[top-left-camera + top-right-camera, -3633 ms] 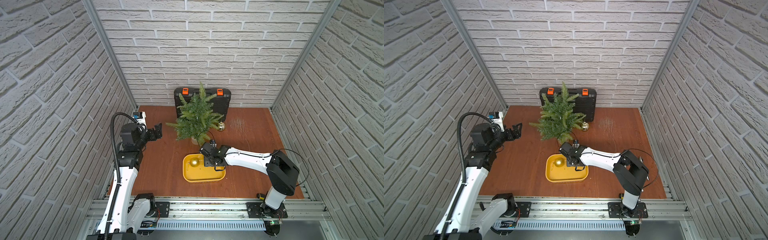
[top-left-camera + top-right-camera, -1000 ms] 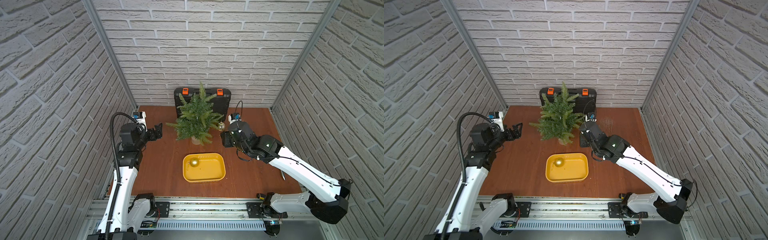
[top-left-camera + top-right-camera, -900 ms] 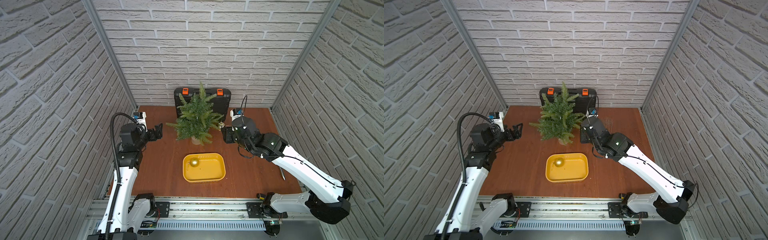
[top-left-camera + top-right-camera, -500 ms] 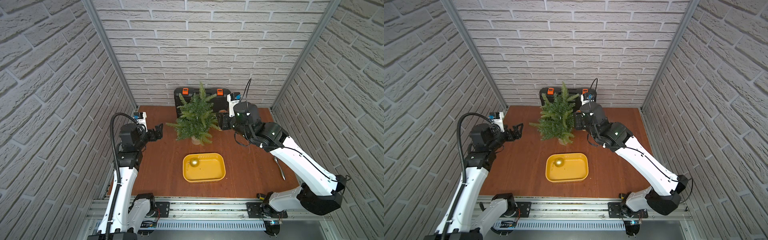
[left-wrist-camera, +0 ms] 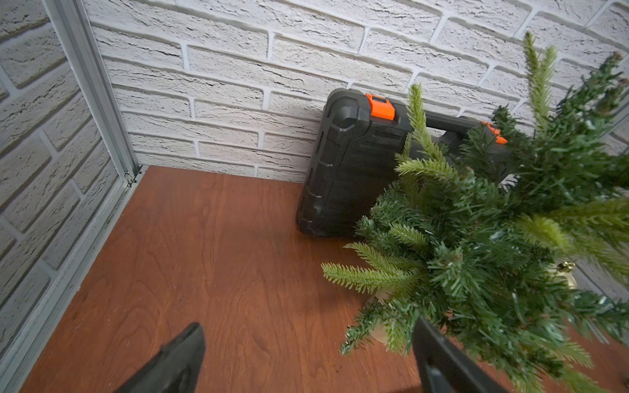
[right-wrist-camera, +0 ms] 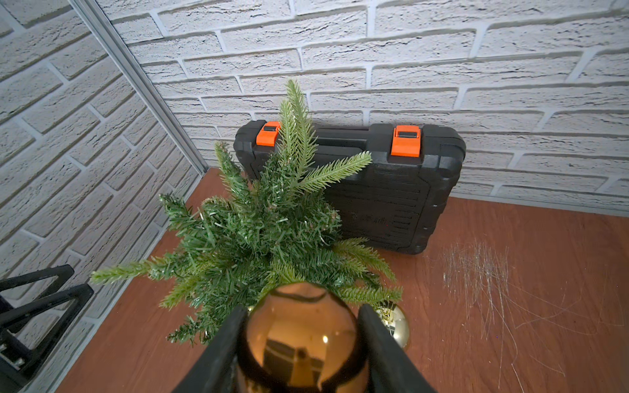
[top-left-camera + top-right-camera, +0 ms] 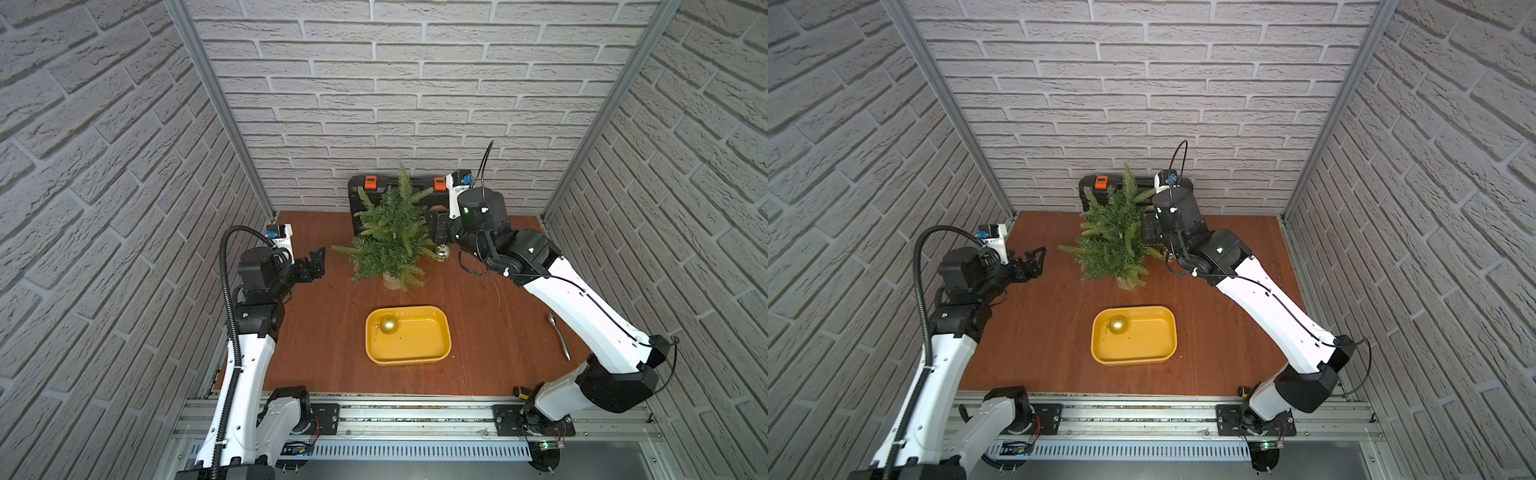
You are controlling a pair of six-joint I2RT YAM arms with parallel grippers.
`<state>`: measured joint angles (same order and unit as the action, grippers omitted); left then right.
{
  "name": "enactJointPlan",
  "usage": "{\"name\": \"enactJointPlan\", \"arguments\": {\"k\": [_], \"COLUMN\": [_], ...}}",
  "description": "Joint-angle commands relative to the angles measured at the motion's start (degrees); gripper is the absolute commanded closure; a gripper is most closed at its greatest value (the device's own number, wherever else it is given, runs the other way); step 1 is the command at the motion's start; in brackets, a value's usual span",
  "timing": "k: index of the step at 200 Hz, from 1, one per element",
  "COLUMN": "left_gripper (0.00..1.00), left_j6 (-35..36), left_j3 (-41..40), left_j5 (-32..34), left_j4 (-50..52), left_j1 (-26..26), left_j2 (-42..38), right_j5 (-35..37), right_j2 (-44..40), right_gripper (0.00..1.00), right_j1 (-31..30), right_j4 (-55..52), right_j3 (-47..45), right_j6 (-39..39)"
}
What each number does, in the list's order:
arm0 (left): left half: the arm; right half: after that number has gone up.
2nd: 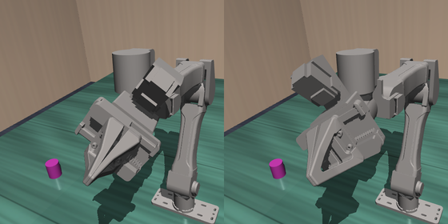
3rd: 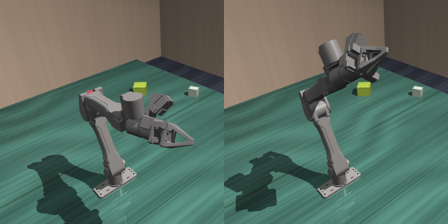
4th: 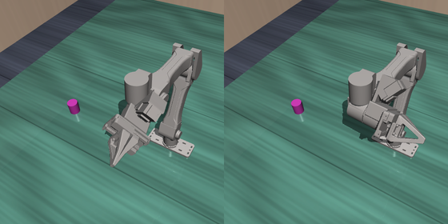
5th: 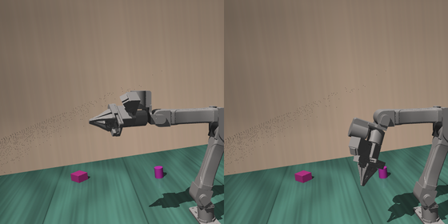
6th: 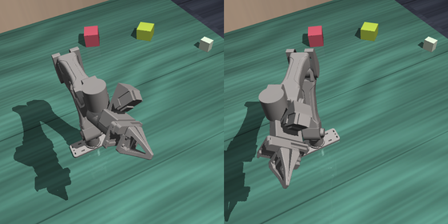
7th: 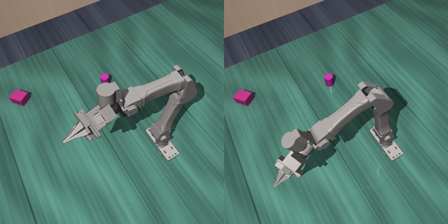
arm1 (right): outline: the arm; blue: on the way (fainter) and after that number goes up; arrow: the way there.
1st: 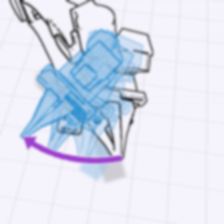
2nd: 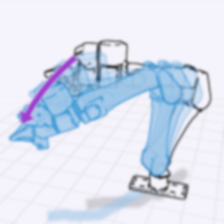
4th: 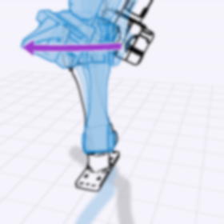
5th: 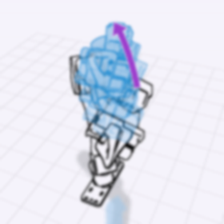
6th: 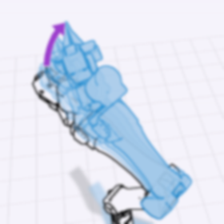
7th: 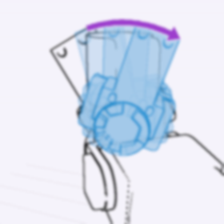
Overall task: Decorate the small christmas tree with ornaments
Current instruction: Hang an ornament on the christmas tree.
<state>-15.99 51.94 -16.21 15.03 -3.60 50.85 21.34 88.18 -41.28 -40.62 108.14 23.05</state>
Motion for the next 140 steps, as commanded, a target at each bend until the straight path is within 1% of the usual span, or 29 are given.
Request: {"name": "enactJointPlan", "arguments": {"k": [1, 67, 140], "left_gripper": [0.05, 0.05, 0.05], "left_j6": [1.11, 1.13, 0.77], "left_j3": [0.09, 0.18, 0.09], "left_j5": [-0.57, -0.66, -0.92], "left_j4": [-1.55, -1.48, -1.75], "left_j1": [-0.38, -0.50, -1.16], "left_j2": [-0.58, -0.75, -0.84], "right_j5": [-2.55, -5.47, -6.58], "right_j2": [0.54, 1.12, 0.03], "right_gripper": [0.51, 0.52, 0.53], "right_j1": [0.25, 0.23, 0.23], "right_j4": [2.05, 0.73, -0.80], "right_j3": [2.23, 3.32, 2.57], "right_j6": [-1.38, -1.38, -1.87]}}
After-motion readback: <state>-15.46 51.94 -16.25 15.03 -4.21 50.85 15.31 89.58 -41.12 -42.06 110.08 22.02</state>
